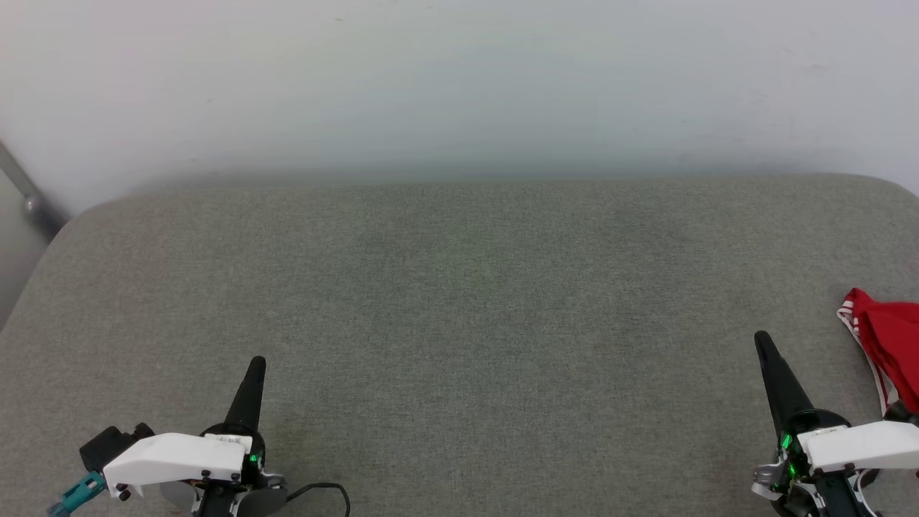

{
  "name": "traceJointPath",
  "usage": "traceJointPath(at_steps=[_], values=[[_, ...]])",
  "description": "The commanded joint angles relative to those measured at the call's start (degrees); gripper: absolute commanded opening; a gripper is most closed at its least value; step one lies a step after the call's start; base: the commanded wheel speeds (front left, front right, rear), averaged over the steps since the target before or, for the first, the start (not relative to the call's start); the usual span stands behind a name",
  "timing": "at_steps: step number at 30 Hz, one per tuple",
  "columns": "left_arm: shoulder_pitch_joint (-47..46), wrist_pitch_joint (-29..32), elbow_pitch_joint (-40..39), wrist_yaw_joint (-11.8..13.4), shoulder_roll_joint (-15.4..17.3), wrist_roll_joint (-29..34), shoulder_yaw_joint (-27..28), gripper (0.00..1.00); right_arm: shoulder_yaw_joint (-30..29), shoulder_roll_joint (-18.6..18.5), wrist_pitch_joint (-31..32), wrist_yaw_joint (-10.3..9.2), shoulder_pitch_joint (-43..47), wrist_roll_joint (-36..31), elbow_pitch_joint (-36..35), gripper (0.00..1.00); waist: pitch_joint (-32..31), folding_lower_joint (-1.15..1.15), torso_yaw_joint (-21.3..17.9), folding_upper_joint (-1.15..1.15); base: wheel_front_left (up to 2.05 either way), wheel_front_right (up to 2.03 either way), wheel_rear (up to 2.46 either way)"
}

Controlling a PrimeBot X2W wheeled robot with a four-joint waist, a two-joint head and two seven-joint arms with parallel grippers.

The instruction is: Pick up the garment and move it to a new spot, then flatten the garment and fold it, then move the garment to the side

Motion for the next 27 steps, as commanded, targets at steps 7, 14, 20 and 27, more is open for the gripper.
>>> traceJointPath(at_steps=[7,14,20,27], values=[[-1.5,1.1,0.3,-1.1,-0.7,-3.0,1.4,0.0,-0.4,0.3,0.3,-0.01,-1.7,4.0,0.8,0.0,0.1,0.0,0.1,0.0,0.0,0.0,0.0],[-1.7,1.9,0.6,-1.8,-1.3,-5.3,2.4,0.0,-0.7,0.4,0.5,-0.01,-2.2,7.1,1.7,0.0,0.2,0.0,0.1,0.0,0.0,0.0,0.0],[-2.0,2.6,0.9,-2.4,-1.8,-7.3,3.1,0.0,-1.0,0.5,0.6,-0.01,-2.7,9.6,2.4,0.0,0.3,0.0,0.1,0.0,0.0,0.0,0.0],[-2.4,3.4,1.2,-3.1,-2.3,-9.4,4.0,0.0,-1.2,0.6,0.8,-0.02,-3.2,12.4,3.1,0.0,0.4,0.0,0.2,0.0,0.0,0.0,0.0]])
